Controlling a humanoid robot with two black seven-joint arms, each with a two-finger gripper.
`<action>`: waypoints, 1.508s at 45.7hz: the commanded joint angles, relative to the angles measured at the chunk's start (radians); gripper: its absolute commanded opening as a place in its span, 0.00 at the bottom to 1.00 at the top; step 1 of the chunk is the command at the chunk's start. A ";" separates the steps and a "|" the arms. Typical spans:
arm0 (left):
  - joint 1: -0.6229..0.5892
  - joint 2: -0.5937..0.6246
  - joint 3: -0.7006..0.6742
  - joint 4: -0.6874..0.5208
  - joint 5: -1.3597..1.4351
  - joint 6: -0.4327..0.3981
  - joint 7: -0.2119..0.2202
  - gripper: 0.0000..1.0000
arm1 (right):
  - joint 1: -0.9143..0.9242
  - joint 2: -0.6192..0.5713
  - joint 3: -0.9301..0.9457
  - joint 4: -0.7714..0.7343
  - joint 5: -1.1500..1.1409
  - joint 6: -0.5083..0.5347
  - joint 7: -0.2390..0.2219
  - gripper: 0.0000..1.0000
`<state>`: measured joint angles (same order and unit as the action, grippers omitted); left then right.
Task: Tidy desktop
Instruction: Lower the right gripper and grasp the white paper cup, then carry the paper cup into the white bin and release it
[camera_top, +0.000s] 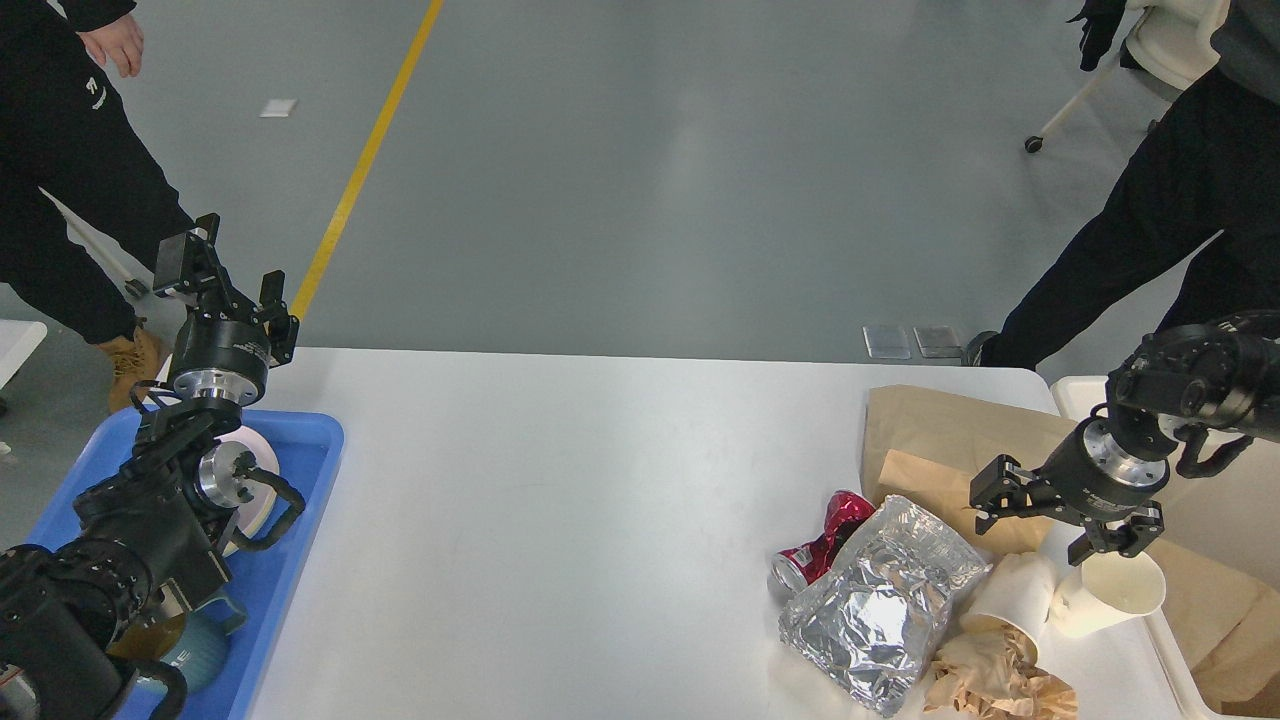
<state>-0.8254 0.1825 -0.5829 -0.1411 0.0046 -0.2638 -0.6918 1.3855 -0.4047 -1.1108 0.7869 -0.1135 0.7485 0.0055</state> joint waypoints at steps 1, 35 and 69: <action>0.000 0.000 0.000 0.000 0.000 0.000 0.000 0.96 | 0.004 -0.020 0.000 0.000 -0.015 0.000 -0.007 0.96; 0.000 0.000 0.000 0.000 0.000 0.000 0.000 0.96 | -0.152 -0.060 -0.004 -0.006 -0.083 -0.196 -0.010 0.00; 0.000 -0.003 0.000 0.000 0.000 0.000 -0.028 0.96 | 0.217 -0.304 -0.014 0.172 -0.087 -0.085 -0.010 0.00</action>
<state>-0.8239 0.1804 -0.5829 -0.1411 0.0045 -0.2638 -0.7189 1.4881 -0.6623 -1.1220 0.9429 -0.1978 0.5836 -0.0049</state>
